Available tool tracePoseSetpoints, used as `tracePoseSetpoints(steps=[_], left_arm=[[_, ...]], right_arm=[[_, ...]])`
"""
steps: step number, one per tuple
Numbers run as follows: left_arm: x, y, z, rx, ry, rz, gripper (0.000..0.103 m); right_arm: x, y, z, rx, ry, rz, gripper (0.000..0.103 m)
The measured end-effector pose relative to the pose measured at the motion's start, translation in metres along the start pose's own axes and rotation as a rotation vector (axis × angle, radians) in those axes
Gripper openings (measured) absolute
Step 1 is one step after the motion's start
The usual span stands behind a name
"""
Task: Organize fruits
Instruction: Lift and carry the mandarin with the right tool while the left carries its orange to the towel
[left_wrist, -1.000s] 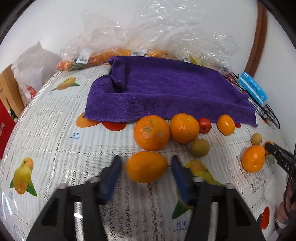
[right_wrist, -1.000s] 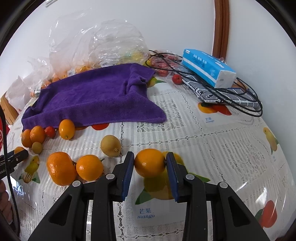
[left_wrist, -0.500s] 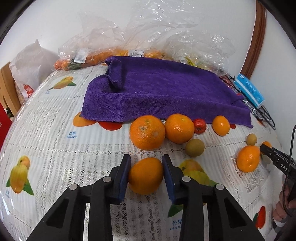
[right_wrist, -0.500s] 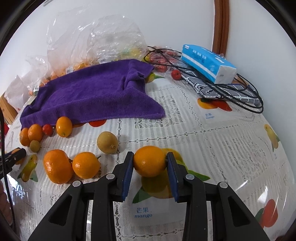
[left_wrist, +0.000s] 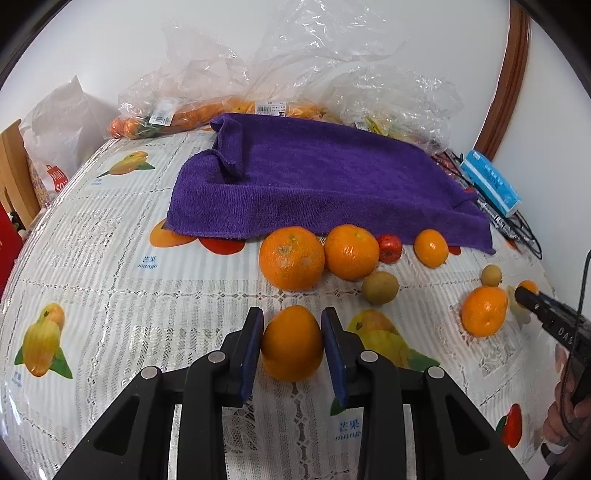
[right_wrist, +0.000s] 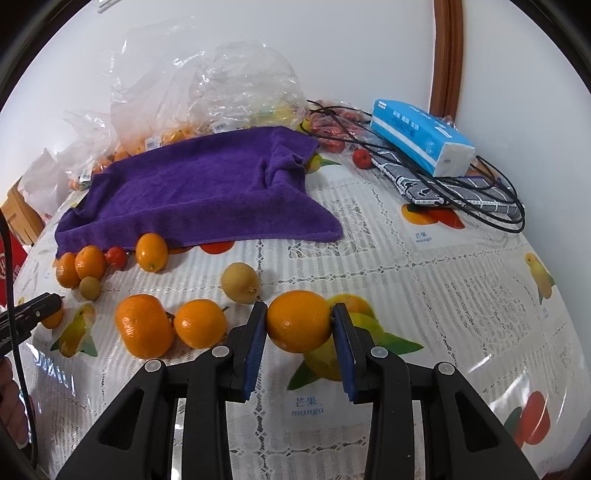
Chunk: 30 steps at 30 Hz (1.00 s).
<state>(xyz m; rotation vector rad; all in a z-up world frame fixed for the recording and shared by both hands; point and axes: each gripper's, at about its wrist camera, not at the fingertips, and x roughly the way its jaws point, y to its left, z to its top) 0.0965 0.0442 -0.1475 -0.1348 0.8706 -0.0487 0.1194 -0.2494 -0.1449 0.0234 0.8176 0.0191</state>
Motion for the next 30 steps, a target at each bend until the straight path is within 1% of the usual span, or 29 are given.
tracePoseSetpoints(steps=[3,7,10,17,30], left_arm=[[0.003,0.000,-0.004,-0.002,0.019,0.005,0.032],[0.000,-0.003,-0.006,0.017,0.001,0.023,0.031],[-0.001,-0.002,-0.006,0.012,0.003,0.006,0.031],[-0.006,-0.001,-0.004,-0.001,-0.005,-0.005,0.031],[-0.024,0.000,0.017,0.002,-0.051,-0.012,0.031]], right_arm=[[-0.001,0.002,0.000,-0.004,0.001,0.003,0.035],[-0.003,0.006,-0.002,-0.009,0.004,0.007,0.035],[-0.004,0.009,-0.002,-0.016,0.003,0.006,0.035],[-0.014,0.015,0.001,-0.022,-0.020,0.011,0.035],[-0.030,0.038,0.023,-0.047,-0.079,0.040,0.035]])
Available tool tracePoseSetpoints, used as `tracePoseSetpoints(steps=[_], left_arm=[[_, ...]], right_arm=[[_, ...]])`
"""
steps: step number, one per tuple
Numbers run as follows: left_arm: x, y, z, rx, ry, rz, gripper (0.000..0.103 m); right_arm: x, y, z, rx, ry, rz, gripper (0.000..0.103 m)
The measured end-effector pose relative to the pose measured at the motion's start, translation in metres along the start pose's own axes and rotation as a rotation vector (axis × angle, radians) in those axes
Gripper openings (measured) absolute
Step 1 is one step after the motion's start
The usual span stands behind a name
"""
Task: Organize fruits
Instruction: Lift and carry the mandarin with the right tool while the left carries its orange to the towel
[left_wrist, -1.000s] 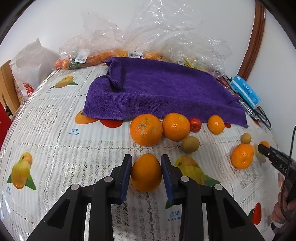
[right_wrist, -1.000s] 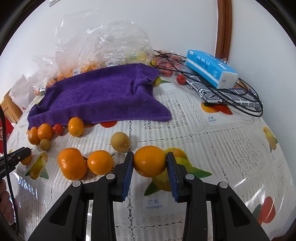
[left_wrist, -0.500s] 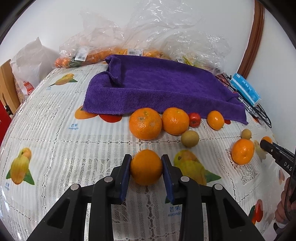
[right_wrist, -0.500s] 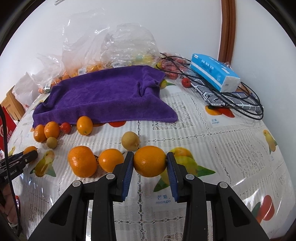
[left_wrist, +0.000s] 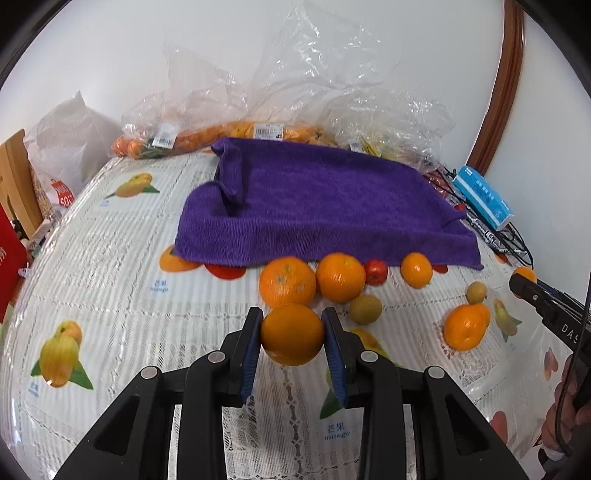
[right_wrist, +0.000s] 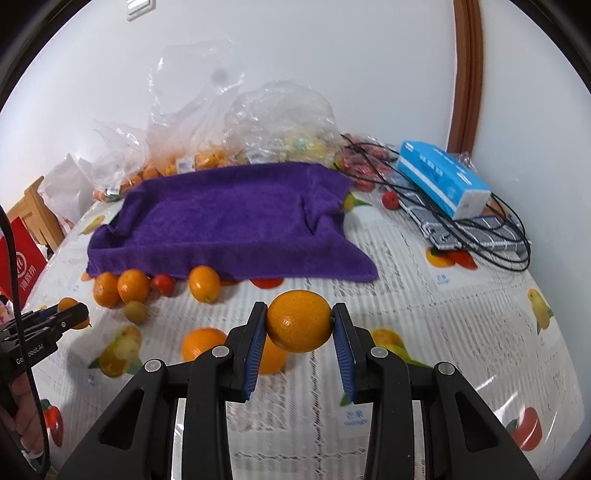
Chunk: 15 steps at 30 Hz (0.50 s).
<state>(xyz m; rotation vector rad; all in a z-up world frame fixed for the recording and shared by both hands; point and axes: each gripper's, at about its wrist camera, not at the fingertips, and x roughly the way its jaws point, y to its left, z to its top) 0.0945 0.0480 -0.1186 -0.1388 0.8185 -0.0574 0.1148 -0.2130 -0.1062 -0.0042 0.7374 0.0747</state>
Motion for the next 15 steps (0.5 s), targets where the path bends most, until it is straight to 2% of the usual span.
tracePoseSetpoints(steps=[15], left_arm=[[-0.015,0.001,0.052,0.008,-0.079,0.008,0.031]], right_arm=[[-0.003,0.032,0.045,-0.015,-0.074,0.041,0.035]])
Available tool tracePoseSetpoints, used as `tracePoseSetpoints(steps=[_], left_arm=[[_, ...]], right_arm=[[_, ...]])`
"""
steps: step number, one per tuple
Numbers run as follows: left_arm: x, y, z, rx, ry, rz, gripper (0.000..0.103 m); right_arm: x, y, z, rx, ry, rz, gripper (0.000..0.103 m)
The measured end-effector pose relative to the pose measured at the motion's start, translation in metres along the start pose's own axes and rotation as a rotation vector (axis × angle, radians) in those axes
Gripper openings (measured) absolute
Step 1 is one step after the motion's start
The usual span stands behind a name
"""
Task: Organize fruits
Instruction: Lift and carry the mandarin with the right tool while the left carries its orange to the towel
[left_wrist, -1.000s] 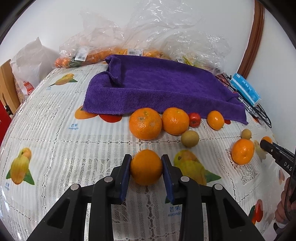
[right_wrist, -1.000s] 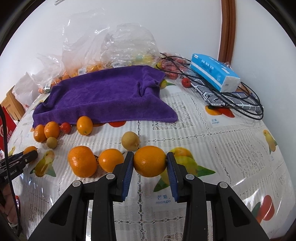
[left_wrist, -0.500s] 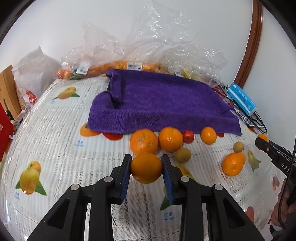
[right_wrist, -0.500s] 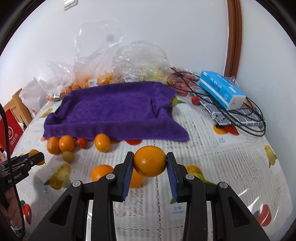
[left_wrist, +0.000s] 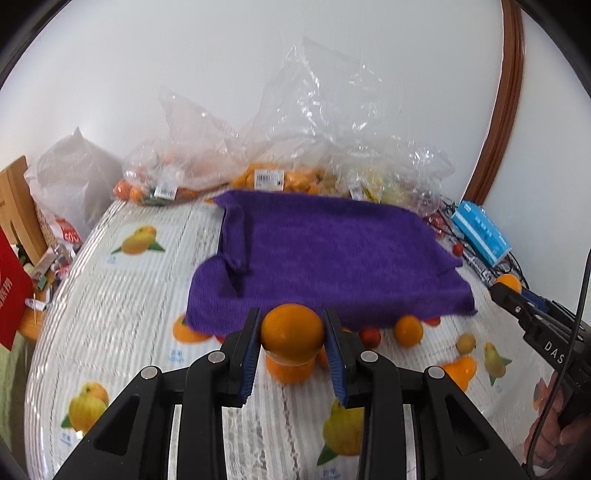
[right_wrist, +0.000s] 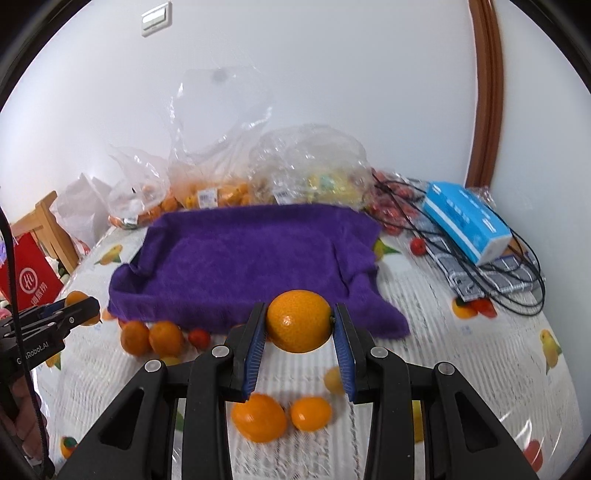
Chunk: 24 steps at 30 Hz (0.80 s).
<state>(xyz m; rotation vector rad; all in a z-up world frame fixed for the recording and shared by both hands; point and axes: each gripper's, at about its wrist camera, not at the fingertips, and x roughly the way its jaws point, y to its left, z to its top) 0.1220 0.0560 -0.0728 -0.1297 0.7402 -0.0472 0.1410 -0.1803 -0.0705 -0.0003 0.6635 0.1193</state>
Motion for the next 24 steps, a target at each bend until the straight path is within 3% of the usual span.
tracePoseSetpoints(steps=[12,24], left_arm=[[0.018,-0.004,0.033,-0.002,-0.018,0.010,0.031],[0.061,-0.010,0.059,0.006,-0.014,0.009,0.031]], right_arm=[[0.019,0.012,0.033,-0.020,-0.041,0.015,0.035],[0.050,0.006,0.064,-0.015,-0.058,0.019,0.035]])
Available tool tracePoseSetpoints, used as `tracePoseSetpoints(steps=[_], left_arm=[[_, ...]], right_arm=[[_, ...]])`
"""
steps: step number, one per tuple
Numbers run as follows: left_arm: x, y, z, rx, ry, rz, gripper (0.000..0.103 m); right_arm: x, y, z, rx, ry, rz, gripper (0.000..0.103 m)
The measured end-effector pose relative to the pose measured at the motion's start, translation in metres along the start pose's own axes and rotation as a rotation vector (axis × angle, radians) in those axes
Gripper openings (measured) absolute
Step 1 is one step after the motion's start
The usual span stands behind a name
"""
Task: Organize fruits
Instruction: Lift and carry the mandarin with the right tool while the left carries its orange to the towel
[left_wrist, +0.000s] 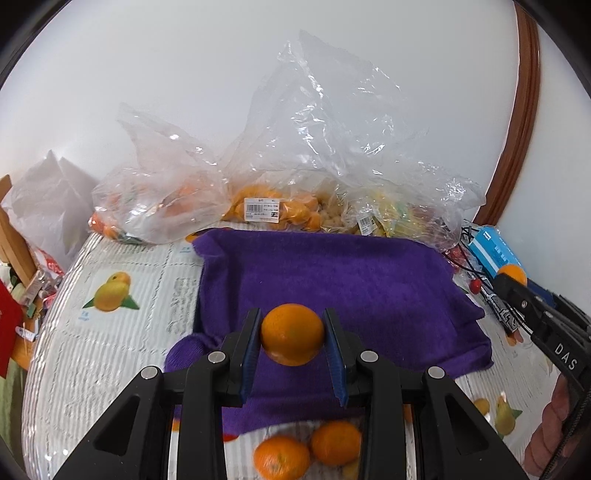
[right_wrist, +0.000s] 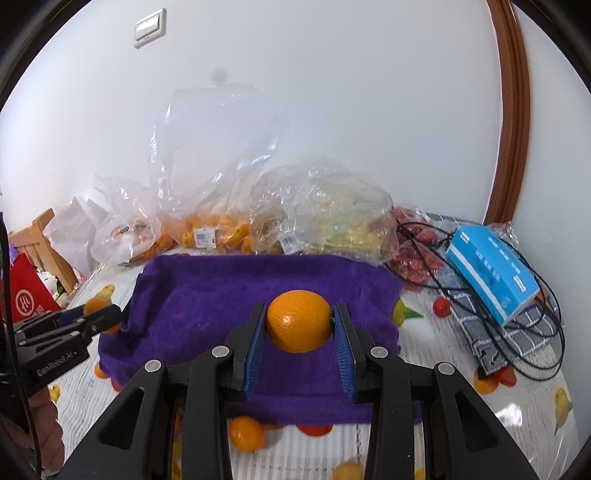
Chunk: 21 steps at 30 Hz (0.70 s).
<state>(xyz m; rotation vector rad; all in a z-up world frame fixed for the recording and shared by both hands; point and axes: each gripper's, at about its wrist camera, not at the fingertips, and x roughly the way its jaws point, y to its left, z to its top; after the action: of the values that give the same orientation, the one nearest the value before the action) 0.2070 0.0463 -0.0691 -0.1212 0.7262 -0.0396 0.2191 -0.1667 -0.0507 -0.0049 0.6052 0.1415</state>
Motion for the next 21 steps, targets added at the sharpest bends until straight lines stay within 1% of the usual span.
tracePoseSetpoints(steps=[4,7,10,21], left_arm=[[0.016,-0.003,0.005,0.004,0.013,0.000,0.031],[0.028,-0.003,0.003,0.013,0.024,0.003,0.031],[0.035,-0.002,-0.002,0.017,0.026,0.008,0.031],[0.055,0.010,-0.014,-0.024,0.062,0.004,0.031]], right_arm=[[0.010,0.001,0.008,-0.011,-0.012,-0.005,0.035],[0.019,-0.001,0.007,0.001,-0.007,0.011,0.035],[0.030,-0.004,0.002,0.007,0.016,0.021,0.035],[0.058,-0.022,-0.009,0.054,0.081,0.024,0.035]])
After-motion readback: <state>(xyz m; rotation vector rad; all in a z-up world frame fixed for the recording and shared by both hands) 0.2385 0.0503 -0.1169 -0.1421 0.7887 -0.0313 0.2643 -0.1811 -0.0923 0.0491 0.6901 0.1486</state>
